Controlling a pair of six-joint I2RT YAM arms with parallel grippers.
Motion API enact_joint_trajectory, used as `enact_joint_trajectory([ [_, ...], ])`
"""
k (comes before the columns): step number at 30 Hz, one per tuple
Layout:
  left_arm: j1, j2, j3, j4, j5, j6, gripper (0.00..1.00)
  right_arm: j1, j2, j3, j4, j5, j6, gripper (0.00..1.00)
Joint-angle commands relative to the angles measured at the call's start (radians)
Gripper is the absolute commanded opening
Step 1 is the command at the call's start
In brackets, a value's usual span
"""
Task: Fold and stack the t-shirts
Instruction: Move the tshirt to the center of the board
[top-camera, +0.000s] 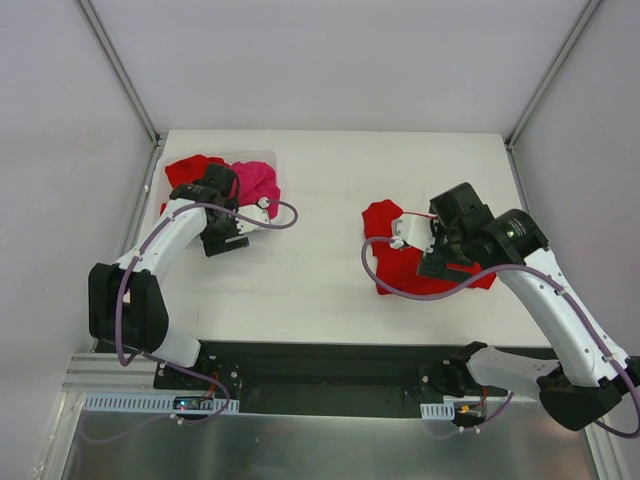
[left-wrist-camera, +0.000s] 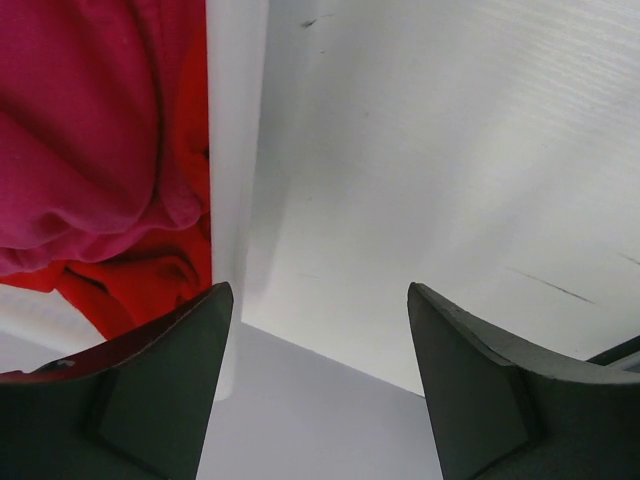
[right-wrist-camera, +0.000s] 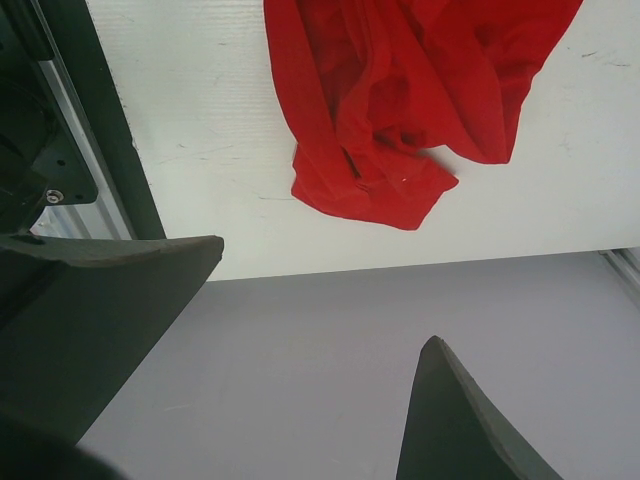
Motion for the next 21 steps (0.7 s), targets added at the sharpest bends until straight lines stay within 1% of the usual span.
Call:
enact_joint_trajectory([
  [1,-0.01,-0.026,0.039,0.015,-0.017,0.03,0.7,0.007,-0.015,-0.001,-0.012,0.013,0.008,0.96],
  [5,-0.014,-0.035,0.049,0.021,0.017,0.04,0.7,0.009,-0.014,0.0,-0.01,0.016,0.008,0.96],
  [9,-0.021,-0.021,0.028,0.038,0.029,0.083,0.7,0.01,-0.011,0.0,-0.009,0.016,0.008,0.96],
  [14,-0.024,0.074,0.045,0.038,0.039,0.08,0.69,0.015,-0.003,0.008,-0.01,0.022,0.011,0.96],
  [21,-0.042,0.184,0.115,0.062,0.04,0.096,0.65,0.021,0.005,0.011,-0.02,0.033,0.016,0.96],
])
